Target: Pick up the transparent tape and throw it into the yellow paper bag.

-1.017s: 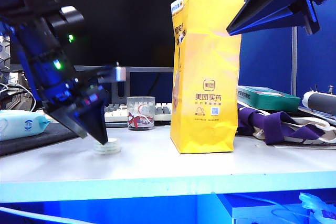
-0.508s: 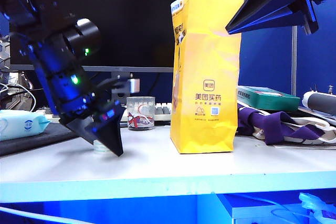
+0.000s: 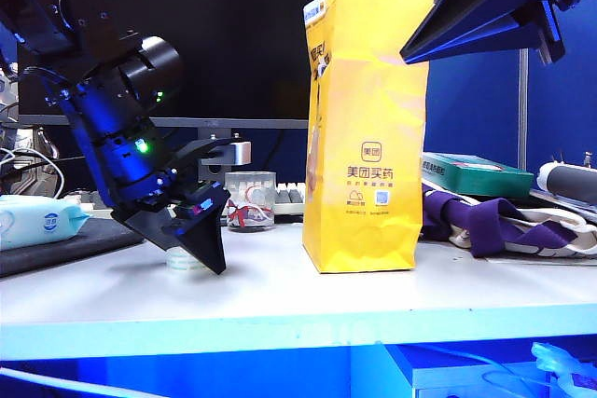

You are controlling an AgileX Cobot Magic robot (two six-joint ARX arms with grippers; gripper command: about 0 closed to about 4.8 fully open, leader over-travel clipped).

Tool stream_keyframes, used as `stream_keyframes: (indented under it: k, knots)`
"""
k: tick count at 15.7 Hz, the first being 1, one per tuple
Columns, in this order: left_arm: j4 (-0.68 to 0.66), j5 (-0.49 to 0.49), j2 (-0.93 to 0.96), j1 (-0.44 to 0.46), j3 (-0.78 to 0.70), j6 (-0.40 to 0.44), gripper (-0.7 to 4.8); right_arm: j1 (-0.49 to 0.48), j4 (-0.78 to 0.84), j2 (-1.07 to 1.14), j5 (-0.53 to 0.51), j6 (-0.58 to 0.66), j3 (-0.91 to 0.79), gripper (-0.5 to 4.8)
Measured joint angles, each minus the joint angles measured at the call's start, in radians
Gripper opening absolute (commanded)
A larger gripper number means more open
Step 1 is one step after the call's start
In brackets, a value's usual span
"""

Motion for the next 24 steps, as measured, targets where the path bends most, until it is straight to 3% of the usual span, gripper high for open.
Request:
stream_keyframes:
  k: [2,4,11,20,24]
  knots:
    - [0.001,-0.010,0.000,0.000,0.000,-0.002,3.33,0.000,0.001,0.003,0.000,-0.001,0.000,-0.01]
    - [0.005,-0.039,0.000,-0.003,0.001,-0.003,2.95,0.000,0.003,0.006,0.000,-0.003,0.000,-0.01]
    - [-0.052,-0.108,0.003,-0.003,0.038,0.008,2.74,0.000,0.019,0.018,0.000,-0.007,0.000,-0.01]
    - [-0.366,-0.126,0.013,-0.004,0.449,0.013,2.74,0.000,0.026,0.018,0.000,-0.007,0.000,-0.01]
    - [-0.583,-0.122,0.012,-0.027,0.726,0.028,2.74,0.000,0.026,0.018,0.013,-0.027,0.000,-0.01]
